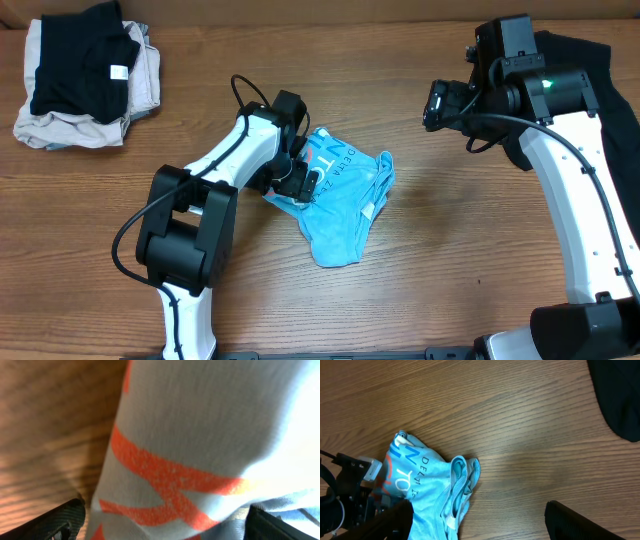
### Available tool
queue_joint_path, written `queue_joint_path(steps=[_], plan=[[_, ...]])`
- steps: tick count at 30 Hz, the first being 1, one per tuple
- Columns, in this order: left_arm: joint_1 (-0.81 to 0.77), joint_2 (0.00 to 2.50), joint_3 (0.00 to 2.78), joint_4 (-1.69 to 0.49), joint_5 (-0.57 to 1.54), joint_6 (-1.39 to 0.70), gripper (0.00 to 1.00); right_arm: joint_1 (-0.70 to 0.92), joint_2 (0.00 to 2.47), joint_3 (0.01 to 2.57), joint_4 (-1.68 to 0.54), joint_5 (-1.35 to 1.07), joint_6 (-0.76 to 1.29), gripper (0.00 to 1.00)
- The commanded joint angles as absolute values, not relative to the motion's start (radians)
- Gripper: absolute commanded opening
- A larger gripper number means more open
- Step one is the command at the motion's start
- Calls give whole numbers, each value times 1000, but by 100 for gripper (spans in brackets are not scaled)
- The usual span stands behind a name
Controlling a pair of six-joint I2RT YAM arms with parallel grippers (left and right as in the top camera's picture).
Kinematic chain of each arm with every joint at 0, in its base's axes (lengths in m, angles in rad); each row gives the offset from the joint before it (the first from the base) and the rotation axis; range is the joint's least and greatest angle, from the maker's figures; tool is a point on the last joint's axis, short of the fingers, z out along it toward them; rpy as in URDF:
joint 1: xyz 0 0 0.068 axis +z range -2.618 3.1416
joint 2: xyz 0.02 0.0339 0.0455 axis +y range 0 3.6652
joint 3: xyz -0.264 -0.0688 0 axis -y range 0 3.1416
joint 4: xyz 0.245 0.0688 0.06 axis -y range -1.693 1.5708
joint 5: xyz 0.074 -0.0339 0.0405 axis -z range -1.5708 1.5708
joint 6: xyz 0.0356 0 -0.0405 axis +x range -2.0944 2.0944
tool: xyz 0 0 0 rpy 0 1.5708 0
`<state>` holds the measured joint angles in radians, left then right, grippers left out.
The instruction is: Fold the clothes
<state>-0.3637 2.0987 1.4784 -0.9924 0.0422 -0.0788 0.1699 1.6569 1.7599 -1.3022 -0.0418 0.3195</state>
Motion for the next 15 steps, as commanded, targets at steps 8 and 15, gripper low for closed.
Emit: queue_joint_path(steps=[8, 15], plan=[[-339, 2123, 1449, -578, -430, 155, 100, 168, 1657, 1768, -1299, -35, 312, 89], [-329, 2117, 1527, -428, -445, 311, 100, 168, 1657, 1768, -1293, -35, 313, 90]])
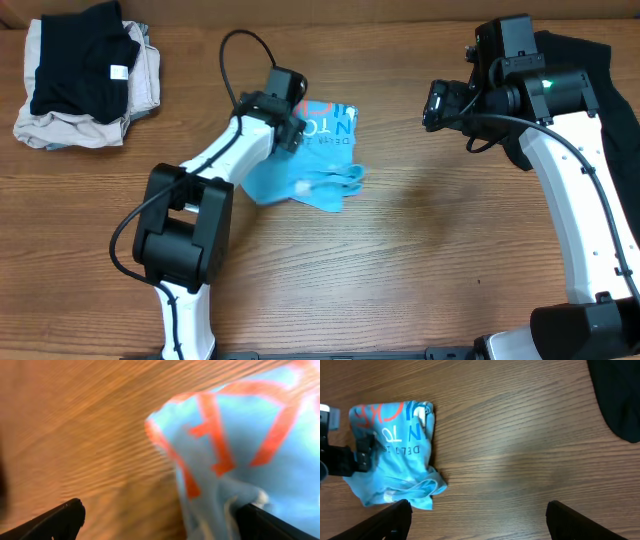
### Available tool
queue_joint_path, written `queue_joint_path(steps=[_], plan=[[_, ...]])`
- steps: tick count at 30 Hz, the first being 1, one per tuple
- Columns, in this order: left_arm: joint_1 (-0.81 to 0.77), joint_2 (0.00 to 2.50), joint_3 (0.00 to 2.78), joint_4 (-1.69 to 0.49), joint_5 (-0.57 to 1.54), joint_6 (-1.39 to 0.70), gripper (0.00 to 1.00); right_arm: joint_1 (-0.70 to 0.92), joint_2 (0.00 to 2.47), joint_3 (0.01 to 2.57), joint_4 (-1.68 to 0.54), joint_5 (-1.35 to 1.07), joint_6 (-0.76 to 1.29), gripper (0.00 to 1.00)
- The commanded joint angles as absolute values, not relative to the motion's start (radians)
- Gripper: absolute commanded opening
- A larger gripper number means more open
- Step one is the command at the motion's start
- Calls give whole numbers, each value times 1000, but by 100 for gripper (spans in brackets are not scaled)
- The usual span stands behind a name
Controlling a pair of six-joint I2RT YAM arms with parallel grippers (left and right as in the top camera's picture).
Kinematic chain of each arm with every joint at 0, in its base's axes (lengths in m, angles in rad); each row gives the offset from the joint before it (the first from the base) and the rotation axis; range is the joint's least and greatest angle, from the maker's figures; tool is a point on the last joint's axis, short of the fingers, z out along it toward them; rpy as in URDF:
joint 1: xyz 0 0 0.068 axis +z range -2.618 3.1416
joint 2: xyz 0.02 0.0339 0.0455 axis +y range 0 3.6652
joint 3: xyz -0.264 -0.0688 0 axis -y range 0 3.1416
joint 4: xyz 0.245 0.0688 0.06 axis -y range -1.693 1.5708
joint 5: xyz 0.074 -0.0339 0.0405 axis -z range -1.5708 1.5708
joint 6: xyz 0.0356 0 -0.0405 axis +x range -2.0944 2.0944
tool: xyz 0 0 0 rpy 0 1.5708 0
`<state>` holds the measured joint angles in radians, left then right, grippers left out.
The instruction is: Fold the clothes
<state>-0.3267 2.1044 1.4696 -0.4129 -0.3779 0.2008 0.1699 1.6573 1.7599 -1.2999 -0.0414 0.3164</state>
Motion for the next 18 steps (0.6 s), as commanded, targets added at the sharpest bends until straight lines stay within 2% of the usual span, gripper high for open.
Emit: queue_joint_path(steps=[1, 6, 10, 14, 18], plan=[[-338, 2112, 1559, -464, -444, 321, 100, 168, 1657, 1768, -1293, -35, 313, 90], [-397, 2081, 1774, -749, -379, 323, 100, 168, 1657, 1768, -1288, -36, 313, 90], [-430, 2046, 1897, -954, -160, 411, 100, 168, 1657, 1768, -1291, -35, 309, 91], [-441, 2031, 1915, -1134, 80, 633, 100, 168, 1657, 1768, -1292, -36, 306, 91], [-441, 2035, 1857, -1217, 124, 701, 100, 168, 1657, 1768, -1292, -35, 306, 92]])
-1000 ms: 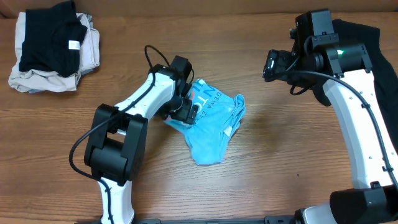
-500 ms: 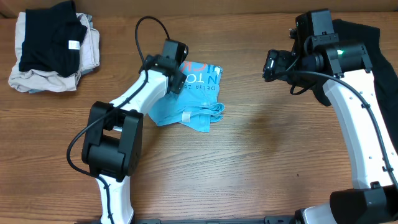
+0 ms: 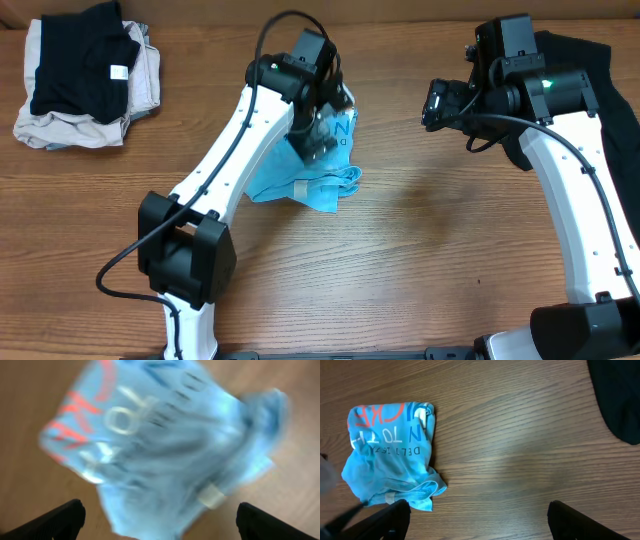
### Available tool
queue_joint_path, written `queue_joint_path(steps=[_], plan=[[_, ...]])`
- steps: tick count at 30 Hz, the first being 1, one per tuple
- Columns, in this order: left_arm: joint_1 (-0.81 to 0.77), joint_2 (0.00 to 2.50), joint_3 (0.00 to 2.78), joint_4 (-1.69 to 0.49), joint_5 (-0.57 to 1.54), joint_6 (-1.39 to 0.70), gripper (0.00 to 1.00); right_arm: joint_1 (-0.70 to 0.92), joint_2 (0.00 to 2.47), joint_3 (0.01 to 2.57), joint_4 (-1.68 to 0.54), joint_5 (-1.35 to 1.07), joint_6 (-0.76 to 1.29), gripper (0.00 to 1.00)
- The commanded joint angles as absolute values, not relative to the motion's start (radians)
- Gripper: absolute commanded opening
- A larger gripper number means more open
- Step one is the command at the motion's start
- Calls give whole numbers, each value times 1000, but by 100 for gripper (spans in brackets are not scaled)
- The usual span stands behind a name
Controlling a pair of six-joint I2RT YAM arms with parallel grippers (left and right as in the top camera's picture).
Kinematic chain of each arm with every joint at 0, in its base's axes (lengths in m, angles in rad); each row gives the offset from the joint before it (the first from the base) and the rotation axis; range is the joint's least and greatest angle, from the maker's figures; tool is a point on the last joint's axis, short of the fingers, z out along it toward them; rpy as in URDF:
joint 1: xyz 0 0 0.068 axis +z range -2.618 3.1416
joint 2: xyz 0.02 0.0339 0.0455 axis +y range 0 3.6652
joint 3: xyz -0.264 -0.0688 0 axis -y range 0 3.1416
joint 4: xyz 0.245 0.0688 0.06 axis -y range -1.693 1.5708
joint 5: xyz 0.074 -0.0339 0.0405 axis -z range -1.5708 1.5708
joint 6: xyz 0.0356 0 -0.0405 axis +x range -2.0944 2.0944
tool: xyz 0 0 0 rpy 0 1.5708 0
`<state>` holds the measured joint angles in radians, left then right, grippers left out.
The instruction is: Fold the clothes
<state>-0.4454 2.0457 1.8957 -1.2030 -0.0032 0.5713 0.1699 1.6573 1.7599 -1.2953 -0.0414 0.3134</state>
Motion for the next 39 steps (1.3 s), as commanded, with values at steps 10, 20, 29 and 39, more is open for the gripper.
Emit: queue_joint_path(steps=[10, 20, 29, 39], plan=[[-442, 2035, 1662, -1114, 131, 730, 100, 168, 1657, 1768, -1289, -36, 306, 92], [-442, 2040, 1465, -862, 123, 729, 100, 168, 1657, 1767, -1289, -36, 306, 92], [-442, 2040, 1334, -686, 54, 640, 93, 168, 1657, 1767, -1288, -36, 306, 92], [-442, 2040, 1289, -578, -75, 512, 37, 168, 1657, 1767, -1288, -35, 306, 92]])
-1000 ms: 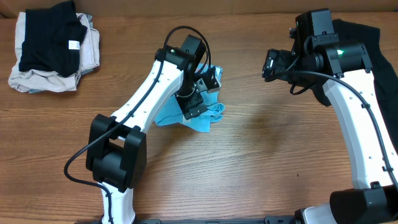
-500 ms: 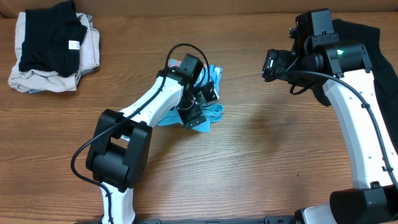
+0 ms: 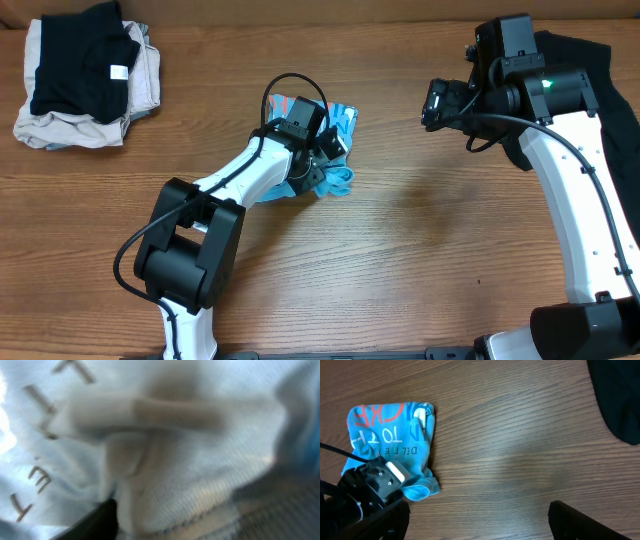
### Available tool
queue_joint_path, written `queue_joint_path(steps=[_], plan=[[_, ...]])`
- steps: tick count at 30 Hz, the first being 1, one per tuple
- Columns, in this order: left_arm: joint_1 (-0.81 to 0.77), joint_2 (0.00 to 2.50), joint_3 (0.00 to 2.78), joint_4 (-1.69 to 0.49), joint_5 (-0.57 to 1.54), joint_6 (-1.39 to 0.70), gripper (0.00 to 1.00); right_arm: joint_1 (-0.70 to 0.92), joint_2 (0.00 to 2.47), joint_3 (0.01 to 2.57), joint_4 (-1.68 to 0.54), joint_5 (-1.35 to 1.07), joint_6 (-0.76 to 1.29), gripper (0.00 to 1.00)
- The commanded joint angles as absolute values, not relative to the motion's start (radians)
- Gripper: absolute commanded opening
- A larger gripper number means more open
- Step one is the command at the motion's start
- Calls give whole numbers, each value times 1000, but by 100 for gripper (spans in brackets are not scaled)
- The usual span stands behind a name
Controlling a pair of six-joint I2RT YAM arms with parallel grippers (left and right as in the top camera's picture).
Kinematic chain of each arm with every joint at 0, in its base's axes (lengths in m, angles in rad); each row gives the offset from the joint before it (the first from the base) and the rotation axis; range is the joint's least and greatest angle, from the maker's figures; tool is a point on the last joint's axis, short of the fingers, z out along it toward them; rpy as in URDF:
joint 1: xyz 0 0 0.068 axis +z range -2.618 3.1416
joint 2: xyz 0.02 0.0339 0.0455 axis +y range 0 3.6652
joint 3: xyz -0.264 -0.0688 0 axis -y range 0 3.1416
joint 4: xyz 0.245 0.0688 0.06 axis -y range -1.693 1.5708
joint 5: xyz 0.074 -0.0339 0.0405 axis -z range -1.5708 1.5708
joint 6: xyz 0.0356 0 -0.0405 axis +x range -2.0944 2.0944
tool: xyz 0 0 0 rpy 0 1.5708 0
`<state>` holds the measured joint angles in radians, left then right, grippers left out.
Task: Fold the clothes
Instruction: 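Carry the folded shirt with the left gripper onto the clothes stack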
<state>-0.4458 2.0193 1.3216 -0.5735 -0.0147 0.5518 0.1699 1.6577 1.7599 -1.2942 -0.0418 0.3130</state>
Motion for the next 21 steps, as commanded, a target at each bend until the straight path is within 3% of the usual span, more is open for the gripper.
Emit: queue_joint_path(steps=[1, 3, 5, 12, 21], plan=[[-442, 2040, 1289, -577, -75, 512, 31, 168, 1657, 1767, -1288, -35, 306, 92], [-442, 2040, 1289, -571, -79, 503, 13, 168, 1657, 1767, -1288, -35, 306, 92], [-441, 2040, 1290, -564, -80, 462, 4, 168, 1657, 1767, -1288, -35, 306, 93], [-432, 2040, 1356, -588, -213, 264, 4, 168, 1657, 1767, -1288, -35, 306, 93], [-412, 2040, 1748, -892, -319, 169, 4, 168, 1657, 1767, -1289, -35, 306, 93]])
